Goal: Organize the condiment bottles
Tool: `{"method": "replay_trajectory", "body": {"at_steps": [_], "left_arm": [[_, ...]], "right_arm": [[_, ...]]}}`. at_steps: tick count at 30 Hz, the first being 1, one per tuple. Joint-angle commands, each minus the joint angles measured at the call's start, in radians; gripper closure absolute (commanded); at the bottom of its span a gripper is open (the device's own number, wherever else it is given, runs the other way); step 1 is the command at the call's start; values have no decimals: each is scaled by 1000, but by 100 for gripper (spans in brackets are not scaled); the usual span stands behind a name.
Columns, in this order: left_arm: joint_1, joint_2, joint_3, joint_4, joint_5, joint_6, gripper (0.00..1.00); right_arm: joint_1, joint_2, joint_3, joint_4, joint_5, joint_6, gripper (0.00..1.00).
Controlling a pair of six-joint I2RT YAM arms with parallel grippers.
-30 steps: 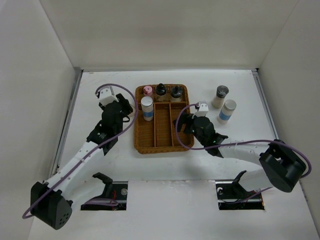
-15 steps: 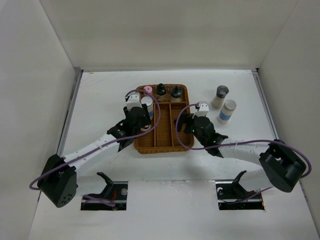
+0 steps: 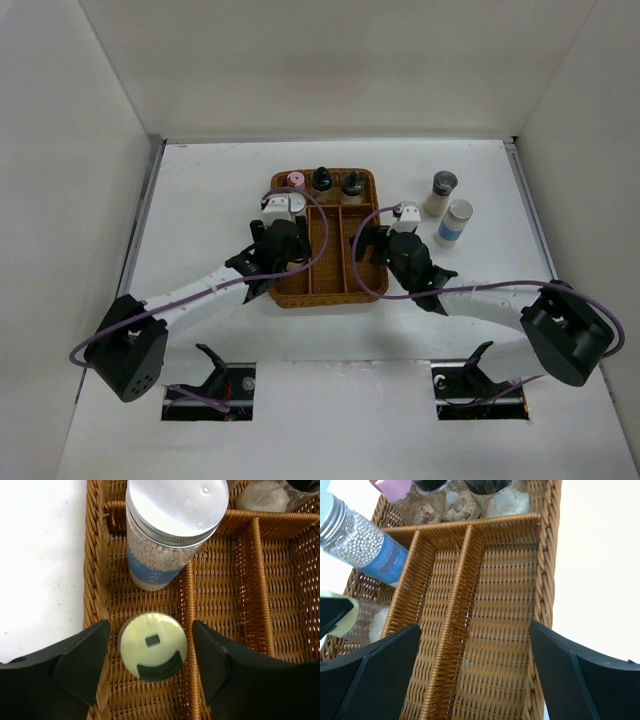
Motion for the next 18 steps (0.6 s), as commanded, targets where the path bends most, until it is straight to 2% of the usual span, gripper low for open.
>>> {"method": "replay_trajectory", "body": {"at_steps": [1,4,6,8,10,12,14,16,18], "left_arm": [[-6,-82,-18,27,0,22,30],[-4,-150,-31,47,0,28,20],[2,-200,-49,76,0,36,18],[14,-255,-81,125,-3,36,17],[42,-311,-116,185,1,30,18],[66,-357,-159,260,3,25,25],[94,-377,-204,355,3,21,39],[114,-381,-236,416,15,6,50],[140,-384,-276,475,33,-10,60]], "right_arm": [[-3,-39,17,36,36,-19,3],[-3,-73,9,49,62,-41,4],[0,-101,0,57,78,-44,11],[10,-148,-14,69,94,-52,23],[16,-196,-19,71,111,-64,44],[16,-220,-5,51,123,-73,64],[9,-227,32,-27,143,-64,75],[-6,-220,85,-140,181,-49,81],[-29,-210,130,-222,229,-56,81]]}}
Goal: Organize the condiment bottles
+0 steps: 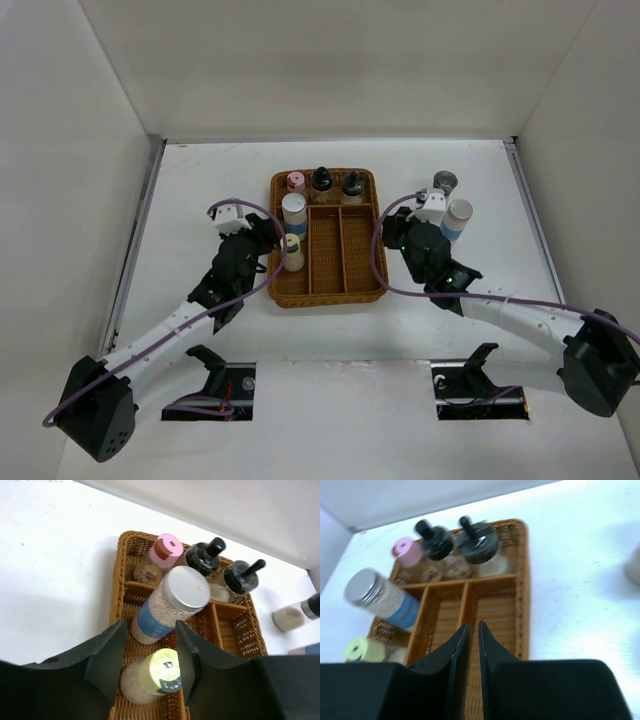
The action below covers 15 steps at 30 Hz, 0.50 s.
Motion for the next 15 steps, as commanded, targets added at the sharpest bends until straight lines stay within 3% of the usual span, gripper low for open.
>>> {"method": "replay_trajectory", "body": {"at_steps": [1,3,5,9,12,15], "left_arm": [[38,-13,-71,199,28,-32,63],[64,-14,-132,271,30,-64,67],[79,-16,-187,336,30,-96,69],[80,24,-256,429,35,-167,68],[81,61,-267,452,59,-179,66],[84,78,-272,456,64,-193,66]], "right_arm": [[-44,4,100,-153,117,-9,79],[-111,-16,121,-200,195,-34,66],[-186,-41,146,-234,248,-55,43],[-341,-23,218,-320,265,-106,12],[-436,39,275,-397,251,-103,2],[-490,94,299,-422,211,-106,0]]}}
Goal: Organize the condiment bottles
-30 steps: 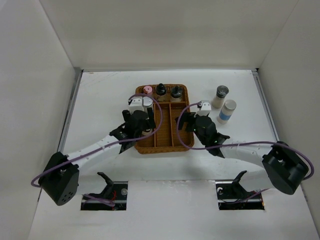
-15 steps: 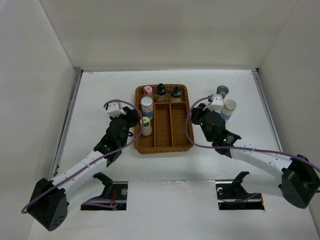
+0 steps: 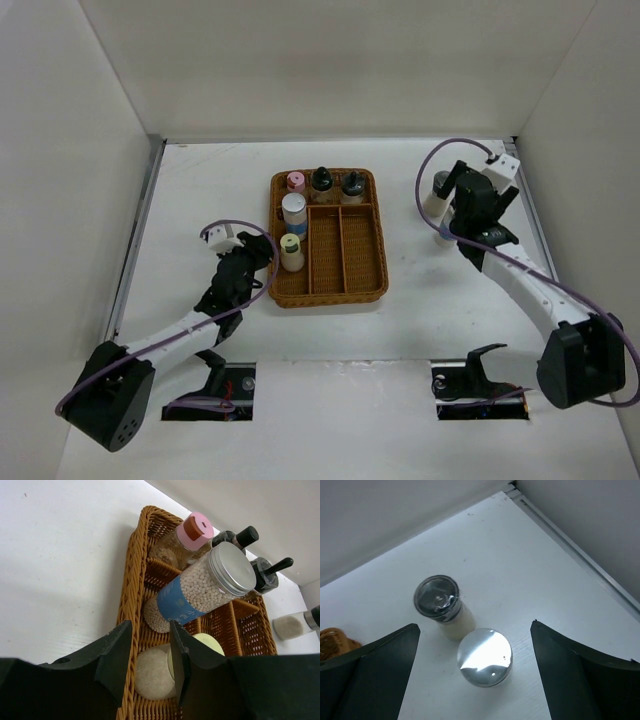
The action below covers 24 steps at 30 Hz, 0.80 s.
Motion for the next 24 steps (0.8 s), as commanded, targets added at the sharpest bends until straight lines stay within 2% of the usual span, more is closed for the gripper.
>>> {"method": "replay_trajectory", "body": {"at_steps": [1,8,14,16,19,21,24], "left_arm": [[6,5,-5,111,23,-42,66],[7,7,-8,111,26,-47,64],[10,36,-2,112,33,-51,63],[10,42,1,114,37,-51,63],[13,45,-1,117,39,-51,63],[15,35,-4,117,39,-51,63],[25,21,-7,115,28,-47,63]], "right_arm": [[-43,61,50,-79,-23,-21,0],[-90,148,65,-86,-167,-6,0],[-99,210,53,-61,-210,11,0],[-96,225,53,-47,-214,13,7],[-96,219,58,-44,-178,10,32],[-71,184,53,-40,-124,-2,39],[14,97,48,-29,-26,-51,44]]}}
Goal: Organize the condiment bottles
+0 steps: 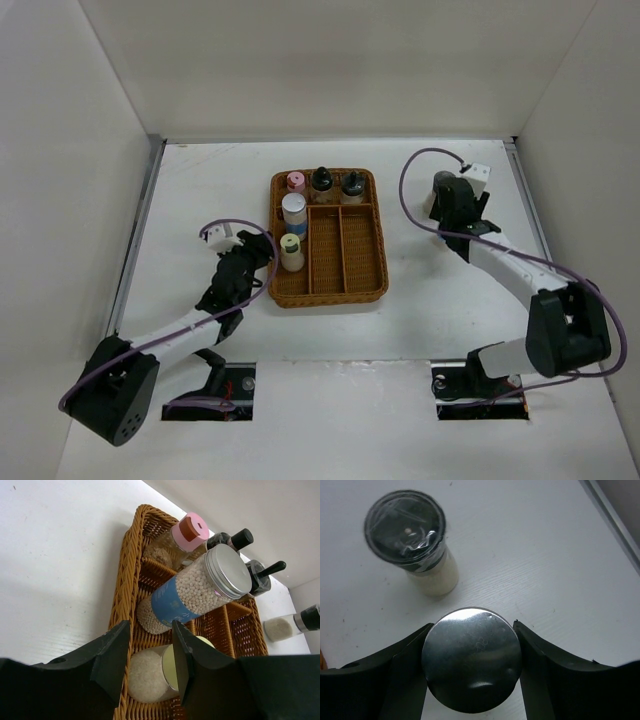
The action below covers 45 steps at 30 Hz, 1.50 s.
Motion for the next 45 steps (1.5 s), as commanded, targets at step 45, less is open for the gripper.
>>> {"method": "replay_trajectory", "body": {"at_steps": [45], "left_arm": [[103,31,-21,66,71,-85,61]], "right_arm": [[489,312,305,287,-5,-90,32]]}}
